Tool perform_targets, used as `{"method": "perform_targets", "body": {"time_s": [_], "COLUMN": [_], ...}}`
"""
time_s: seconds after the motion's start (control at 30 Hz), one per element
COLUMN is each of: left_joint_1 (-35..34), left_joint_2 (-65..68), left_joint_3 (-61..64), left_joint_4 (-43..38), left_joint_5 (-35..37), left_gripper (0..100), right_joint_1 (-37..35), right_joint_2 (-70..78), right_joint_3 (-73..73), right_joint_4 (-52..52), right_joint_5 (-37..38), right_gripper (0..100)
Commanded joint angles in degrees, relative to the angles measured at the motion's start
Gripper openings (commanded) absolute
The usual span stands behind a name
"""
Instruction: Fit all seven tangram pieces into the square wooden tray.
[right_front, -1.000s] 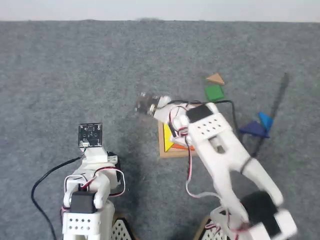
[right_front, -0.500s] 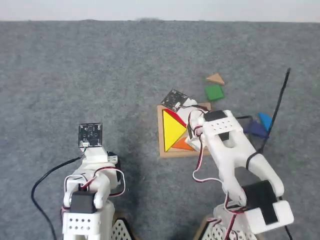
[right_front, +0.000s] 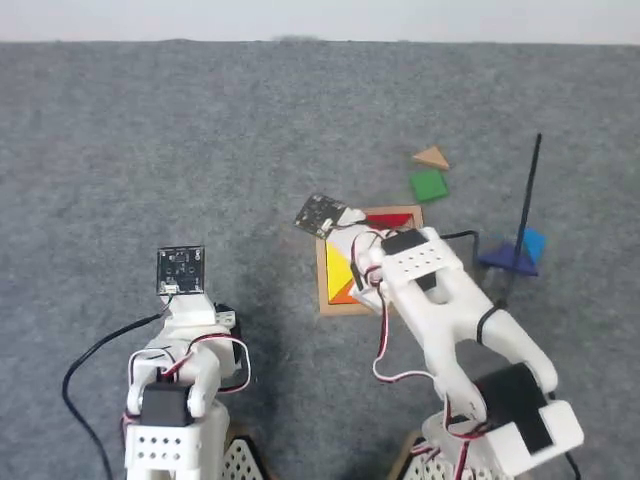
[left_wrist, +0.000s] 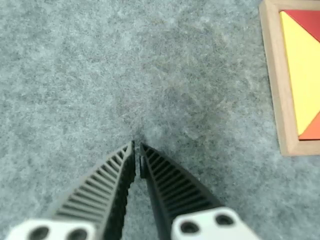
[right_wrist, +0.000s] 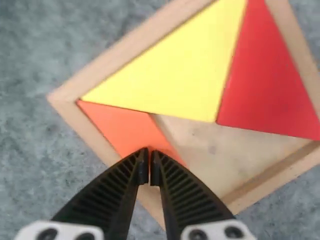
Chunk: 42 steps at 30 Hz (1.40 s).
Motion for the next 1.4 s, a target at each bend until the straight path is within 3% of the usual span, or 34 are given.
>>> {"method": "perform_targets", "body": {"time_s": [0.0,0.23,0.4,0.6,0.93,1.2,1.37], "left_joint_1": [-0.4,-0.4,-0.4,-0.4,-0.4,-0.4,-0.4], "left_joint_2": [-1.1,-1.1,-1.1,-1.1,-1.1,-1.1,-1.1], "left_joint_3": [-0.7,-0.7,-0.7,-0.7,-0.7,-0.7,-0.7], "left_joint_4": [0.1,0.1,0.1,0.1,0.1,0.1,0.1], "left_joint_5": [-0.6,-0.6,-0.6,-0.6,-0.6,-0.6,-0.6], "left_gripper": [1,1,1,1,1,1,1], "right_joint_1": [-1.2,2.0,9.7,14.4,15.7,22.5,24.2], "right_joint_2": [-1.9,-17.7,-20.1,-6.8,22.1,40.3,49.5], "right_joint_3": [0.9,0.4,-10.3,-24.1,-37.5,-55.1,-61.4], "right_joint_4": [-0.5,5.0,9.7,5.5,-17.7,-19.5,-19.2], "right_joint_5": [-0.9,-6.3,-6.5,-14.7,-18.3,-36.7,-38.2], "right_gripper": [1.6,2.8,15.0,25.5,26.7,26.6,26.6]}}
